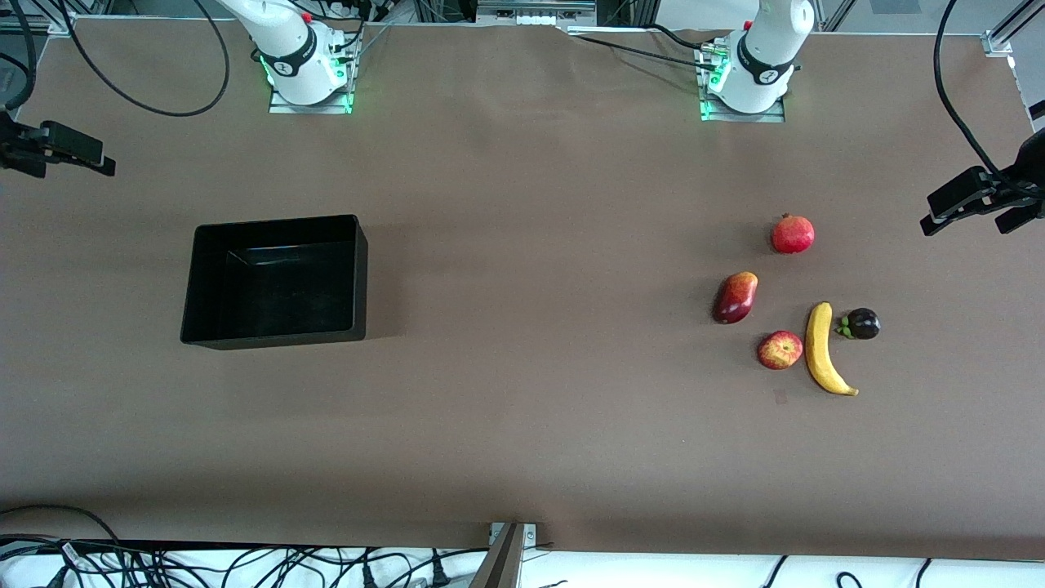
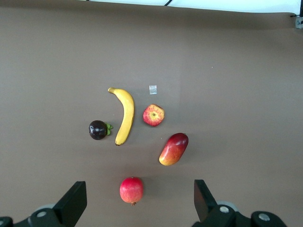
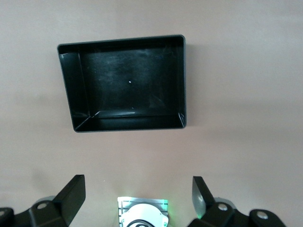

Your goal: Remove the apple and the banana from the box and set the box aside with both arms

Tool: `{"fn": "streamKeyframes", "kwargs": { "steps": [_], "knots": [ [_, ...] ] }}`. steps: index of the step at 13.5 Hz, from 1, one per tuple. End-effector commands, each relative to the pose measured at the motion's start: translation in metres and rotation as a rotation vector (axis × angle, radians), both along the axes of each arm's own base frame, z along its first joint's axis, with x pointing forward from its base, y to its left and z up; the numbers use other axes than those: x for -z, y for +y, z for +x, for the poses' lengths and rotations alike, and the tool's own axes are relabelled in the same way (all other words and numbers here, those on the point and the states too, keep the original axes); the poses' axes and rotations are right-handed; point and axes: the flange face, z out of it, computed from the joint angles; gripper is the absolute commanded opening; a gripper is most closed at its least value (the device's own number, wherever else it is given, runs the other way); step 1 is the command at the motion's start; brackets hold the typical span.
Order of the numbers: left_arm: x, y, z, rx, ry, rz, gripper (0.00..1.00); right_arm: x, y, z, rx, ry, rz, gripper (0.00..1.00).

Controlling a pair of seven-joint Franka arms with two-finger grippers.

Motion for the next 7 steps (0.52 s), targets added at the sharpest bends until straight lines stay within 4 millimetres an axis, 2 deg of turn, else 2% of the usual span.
{"fn": "streamKeyframes", "kwargs": {
  "steps": [1,4,7],
  "knots": [
    [-0.004,0.001,0.0,0.01,0.003,-0.012,1.0,0.006,-0.023,-0.007,0.048,-0.001,-0.008,1.0],
    [-0.004,0.001,0.0,0.01,0.004,-0.014,1.0,0.01,-0.011,0.011,0.024,-0.078,-0.01,1.0],
    [-0.004,0.001,0.0,0.01,0.003,-0.014,1.0,0.017,0.009,0.017,-0.013,-0.067,-0.013,1.0]
  ]
}}
